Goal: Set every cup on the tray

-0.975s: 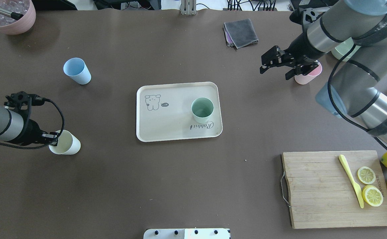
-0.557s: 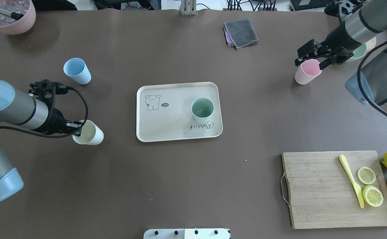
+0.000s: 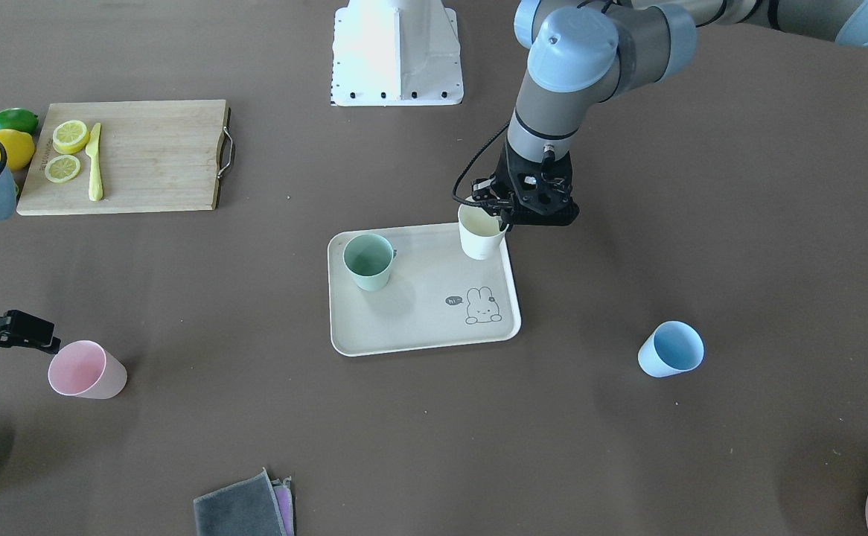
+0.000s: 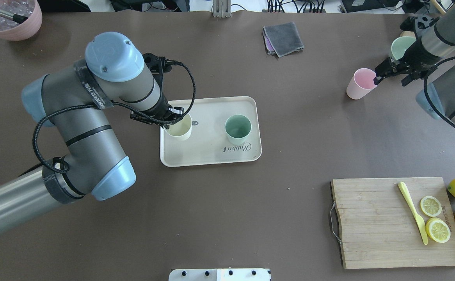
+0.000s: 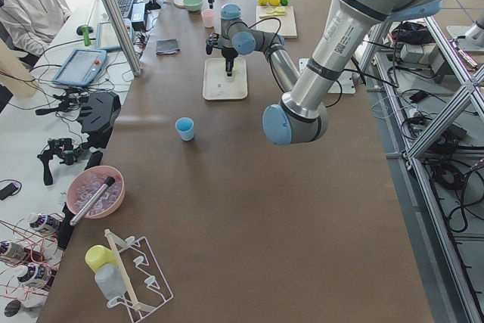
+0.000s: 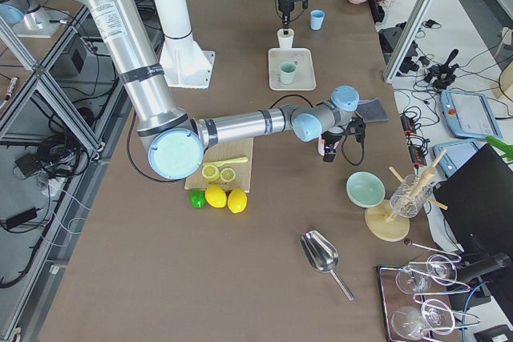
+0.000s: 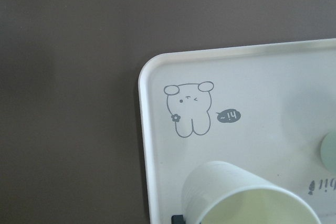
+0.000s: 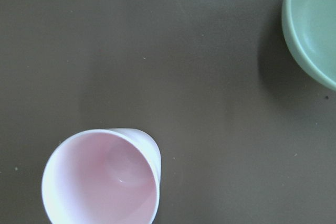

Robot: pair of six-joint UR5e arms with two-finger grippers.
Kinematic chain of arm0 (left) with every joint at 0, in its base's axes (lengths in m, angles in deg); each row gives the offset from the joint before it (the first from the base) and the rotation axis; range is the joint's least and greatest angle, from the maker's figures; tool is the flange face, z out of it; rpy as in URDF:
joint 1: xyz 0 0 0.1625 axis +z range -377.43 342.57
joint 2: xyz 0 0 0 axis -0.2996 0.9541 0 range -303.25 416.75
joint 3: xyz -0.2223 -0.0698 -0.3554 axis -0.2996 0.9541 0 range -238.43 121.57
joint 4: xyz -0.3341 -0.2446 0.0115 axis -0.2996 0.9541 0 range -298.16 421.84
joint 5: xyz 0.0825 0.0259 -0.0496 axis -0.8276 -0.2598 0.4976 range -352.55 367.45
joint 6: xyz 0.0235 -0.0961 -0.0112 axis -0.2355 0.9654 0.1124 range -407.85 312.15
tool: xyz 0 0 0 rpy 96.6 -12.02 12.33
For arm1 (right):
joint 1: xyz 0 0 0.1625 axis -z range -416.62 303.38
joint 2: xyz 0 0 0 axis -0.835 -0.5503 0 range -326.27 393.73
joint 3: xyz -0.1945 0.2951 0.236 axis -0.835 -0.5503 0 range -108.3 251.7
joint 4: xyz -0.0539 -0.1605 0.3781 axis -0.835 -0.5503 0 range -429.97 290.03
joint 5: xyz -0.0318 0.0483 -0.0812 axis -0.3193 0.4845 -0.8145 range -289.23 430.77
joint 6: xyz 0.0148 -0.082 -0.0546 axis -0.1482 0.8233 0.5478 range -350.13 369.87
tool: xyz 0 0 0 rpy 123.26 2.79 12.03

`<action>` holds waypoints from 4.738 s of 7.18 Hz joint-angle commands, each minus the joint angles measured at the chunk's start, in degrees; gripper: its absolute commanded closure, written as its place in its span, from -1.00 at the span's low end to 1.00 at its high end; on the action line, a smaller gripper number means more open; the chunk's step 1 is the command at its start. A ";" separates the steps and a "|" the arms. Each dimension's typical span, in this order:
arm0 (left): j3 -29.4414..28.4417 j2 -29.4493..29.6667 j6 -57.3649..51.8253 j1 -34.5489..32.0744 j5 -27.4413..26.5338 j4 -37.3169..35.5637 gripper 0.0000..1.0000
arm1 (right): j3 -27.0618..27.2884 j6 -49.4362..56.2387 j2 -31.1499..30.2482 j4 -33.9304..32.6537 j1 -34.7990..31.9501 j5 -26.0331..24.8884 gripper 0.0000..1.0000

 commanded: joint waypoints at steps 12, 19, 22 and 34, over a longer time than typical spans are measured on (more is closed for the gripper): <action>-0.35 -10.45 -32.45 -21.10 4.01 -1.99 -0.95 | -0.87 -35.91 22.45 0.33 17.05 -5.13 1.00; -20.29 -10.02 -29.19 -21.55 6.37 18.21 -0.90 | 2.01 -36.10 19.58 1.74 17.71 -5.09 -1.00; -23.39 -9.76 -26.06 -20.84 7.86 21.57 0.78 | 3.79 -33.55 16.75 1.65 15.67 -3.31 -0.98; -17.84 4.84 -3.61 -6.25 9.45 13.55 -0.81 | 4.23 -17.22 7.97 1.30 6.71 0.47 -0.99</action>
